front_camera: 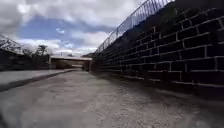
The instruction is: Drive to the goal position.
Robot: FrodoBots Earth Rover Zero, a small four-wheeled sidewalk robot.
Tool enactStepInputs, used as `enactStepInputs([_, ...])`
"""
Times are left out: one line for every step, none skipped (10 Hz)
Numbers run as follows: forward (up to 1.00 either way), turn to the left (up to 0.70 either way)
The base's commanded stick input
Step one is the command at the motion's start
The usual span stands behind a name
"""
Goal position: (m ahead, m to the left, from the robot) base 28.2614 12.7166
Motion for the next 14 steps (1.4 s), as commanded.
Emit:
enactStepInputs([1.00,0.00])
enactStepInputs([1.00,0.00])
enactStepInputs([1.00,0.00])
enactStepInputs([1.00,0.04])
enactStepInputs([1.00,0.14])
enactStepInputs([1.00,0.23])
enactStepInputs([1.00,0.27])
enactStepInputs([1.00,0.27])
enactStepInputs([1.00,0.27])
enactStepInputs([1.00,0.27])
enactStepInputs([1.00,0.27])
enactStepInputs([1.00,0.27])
enactStepInputs([1.00,0.27])
enactStepInputs([1.00,0.27])
